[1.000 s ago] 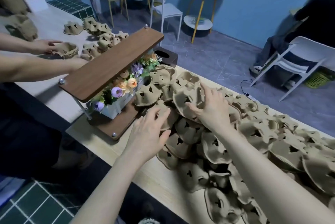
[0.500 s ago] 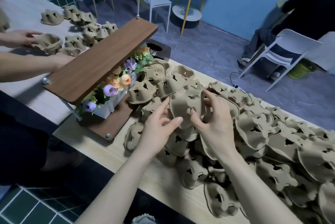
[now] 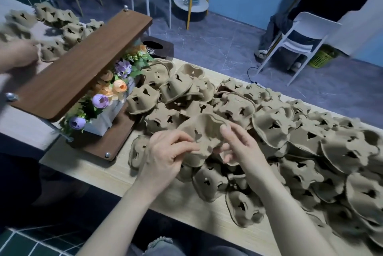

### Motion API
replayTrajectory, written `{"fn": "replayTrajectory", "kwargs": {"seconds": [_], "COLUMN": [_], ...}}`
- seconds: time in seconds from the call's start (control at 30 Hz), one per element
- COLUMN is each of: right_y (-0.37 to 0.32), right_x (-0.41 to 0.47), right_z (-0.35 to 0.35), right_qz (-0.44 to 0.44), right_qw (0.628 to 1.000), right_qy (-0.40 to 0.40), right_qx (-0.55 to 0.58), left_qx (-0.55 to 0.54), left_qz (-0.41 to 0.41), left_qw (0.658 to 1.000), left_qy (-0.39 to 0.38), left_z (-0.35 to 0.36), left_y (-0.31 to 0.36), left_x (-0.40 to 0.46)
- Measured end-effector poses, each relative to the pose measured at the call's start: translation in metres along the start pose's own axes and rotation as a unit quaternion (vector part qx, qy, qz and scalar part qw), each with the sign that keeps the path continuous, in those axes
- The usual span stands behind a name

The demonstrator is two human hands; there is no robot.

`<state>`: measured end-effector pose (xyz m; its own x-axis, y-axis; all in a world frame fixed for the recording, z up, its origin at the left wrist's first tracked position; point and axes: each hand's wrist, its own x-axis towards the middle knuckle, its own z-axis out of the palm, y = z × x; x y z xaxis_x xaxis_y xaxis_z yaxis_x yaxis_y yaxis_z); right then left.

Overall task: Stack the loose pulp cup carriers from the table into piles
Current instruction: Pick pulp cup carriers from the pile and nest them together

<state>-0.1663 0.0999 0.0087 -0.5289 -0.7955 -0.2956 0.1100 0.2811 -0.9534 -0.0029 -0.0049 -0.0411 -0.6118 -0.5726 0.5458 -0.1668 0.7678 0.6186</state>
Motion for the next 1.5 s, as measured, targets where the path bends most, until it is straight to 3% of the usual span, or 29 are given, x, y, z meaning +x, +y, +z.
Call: {"fn": "replayTrajectory", "kwargs": {"seconds": [0.1, 0.17, 0.2, 0.27, 0.33, 0.37, 0.67, 0.77, 0.9, 1.0, 1.07, 1.17, 1.4, 1.5], "right_y": [0.006, 0.01, 0.011, 0.015, 0.02, 0.022, 0.017, -0.001, -0.021, -0.033, -0.038, -0.038, -0.031, -0.031], "right_x": [-0.005, -0.009, -0.01, -0.013, -0.015, -0.016, -0.016, 0.003, 0.058, 0.098, 0.113, 0.121, 0.113, 0.105], "right_z": [-0.002, -0.004, -0.004, -0.004, -0.001, 0.001, -0.002, -0.011, -0.036, -0.047, -0.051, -0.056, -0.064, -0.065], "right_qz": [0.004, 0.017, 0.024, 0.037, 0.038, 0.031, -0.012, -0.048, -0.177, -0.1, -0.028, 0.012, -0.056, -0.062], "right_qw": [1.0, 0.998, 0.997, 0.994, 0.993, 0.994, 0.993, 0.977, 0.882, 0.815, 0.795, 0.821, 0.868, 0.92], "right_qy": [0.015, 0.046, 0.059, 0.08, 0.091, 0.088, -0.027, 0.021, 0.136, 0.121, 0.082, 0.047, 0.074, 0.066], "right_qx": [0.012, 0.033, 0.046, 0.062, 0.064, 0.058, -0.11, -0.209, -0.415, -0.558, -0.6, -0.569, -0.488, -0.382], "left_qx": [-0.012, -0.076, -0.153, -0.359, -0.498, -0.519, -0.506, -0.497, -0.485, -0.483, -0.485, -0.484, -0.486, -0.484], "left_qz": [-0.013, -0.124, -0.202, -0.338, -0.408, -0.413, -0.458, -0.469, -0.489, -0.497, -0.501, -0.512, -0.527, -0.534], "left_qw": [1.0, 0.989, 0.967, 0.87, 0.764, 0.747, 0.729, 0.725, 0.721, 0.717, 0.712, 0.705, 0.695, 0.691], "left_qy": [0.007, 0.009, 0.004, -0.009, -0.034, -0.041, 0.059, 0.086, 0.08, 0.076, 0.077, 0.073, 0.051, 0.056], "left_z": [0.005, 0.006, 0.006, 0.008, 0.013, 0.014, 0.023, 0.023, 0.019, 0.018, 0.018, 0.017, 0.015, 0.015], "left_y": [0.006, 0.012, 0.016, 0.025, 0.033, 0.039, 0.033, 0.025, 0.016, 0.014, 0.012, 0.011, 0.008, 0.006], "left_x": [-0.006, -0.011, -0.015, -0.019, -0.021, -0.021, 0.006, 0.013, 0.017, 0.02, 0.02, 0.019, 0.02, 0.021]}}
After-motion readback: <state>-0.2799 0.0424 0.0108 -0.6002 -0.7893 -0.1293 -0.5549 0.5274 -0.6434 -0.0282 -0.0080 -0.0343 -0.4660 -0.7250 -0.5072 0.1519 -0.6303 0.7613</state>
